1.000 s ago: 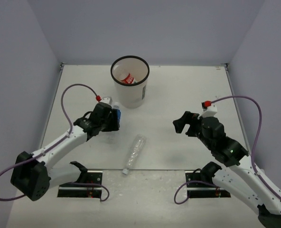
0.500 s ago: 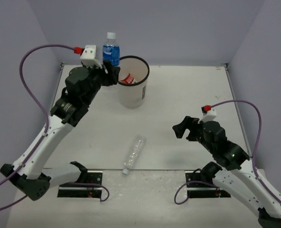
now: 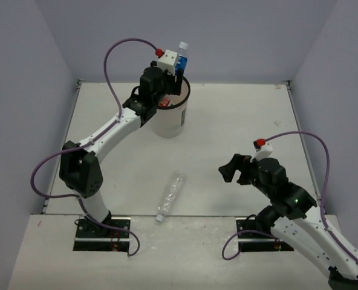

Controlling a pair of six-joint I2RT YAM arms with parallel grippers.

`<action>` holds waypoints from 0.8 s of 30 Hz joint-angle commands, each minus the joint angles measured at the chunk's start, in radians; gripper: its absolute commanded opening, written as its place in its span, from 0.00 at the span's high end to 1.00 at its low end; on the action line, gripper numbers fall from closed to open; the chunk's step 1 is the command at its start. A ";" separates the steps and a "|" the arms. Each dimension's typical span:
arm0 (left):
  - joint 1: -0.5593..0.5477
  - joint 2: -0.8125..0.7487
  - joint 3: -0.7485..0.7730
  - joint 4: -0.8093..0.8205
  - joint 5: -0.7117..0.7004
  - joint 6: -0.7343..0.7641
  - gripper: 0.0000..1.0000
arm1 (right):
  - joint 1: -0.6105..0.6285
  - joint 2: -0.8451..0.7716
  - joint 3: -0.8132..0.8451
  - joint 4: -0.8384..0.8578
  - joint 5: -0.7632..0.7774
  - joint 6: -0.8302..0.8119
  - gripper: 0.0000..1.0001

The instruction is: Put the plastic bottles in the bin

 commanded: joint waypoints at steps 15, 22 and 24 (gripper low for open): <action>0.000 -0.287 -0.174 0.075 -0.098 -0.005 0.00 | 0.048 0.147 -0.053 0.181 -0.210 0.042 0.01; 0.000 -0.506 -0.231 -0.241 -0.236 -0.243 0.00 | 0.347 0.383 0.023 0.248 0.031 0.251 0.01; 0.001 -0.607 -0.292 -0.317 -0.282 -0.310 0.00 | 0.422 0.467 0.078 0.257 0.076 0.342 0.01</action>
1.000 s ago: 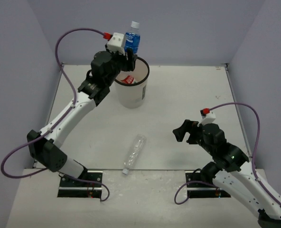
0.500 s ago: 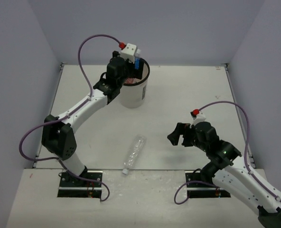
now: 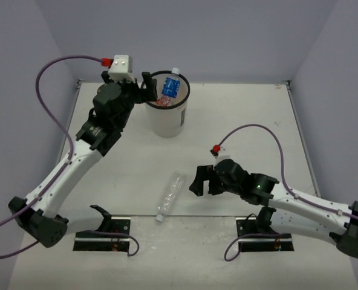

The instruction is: Put the plastic bottles in the bin

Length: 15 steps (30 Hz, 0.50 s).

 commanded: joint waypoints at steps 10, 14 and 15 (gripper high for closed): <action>0.001 -0.579 -0.469 -0.533 -0.218 -0.484 0.00 | 0.247 0.593 0.348 0.084 0.259 0.481 0.01; 0.001 -0.650 -0.482 -0.539 -0.187 -0.486 0.00 | 0.248 0.724 0.421 0.050 0.244 0.549 0.01; 0.000 -0.658 -0.483 -0.545 -0.190 -0.487 0.00 | 0.247 0.748 0.436 0.018 0.247 0.560 0.01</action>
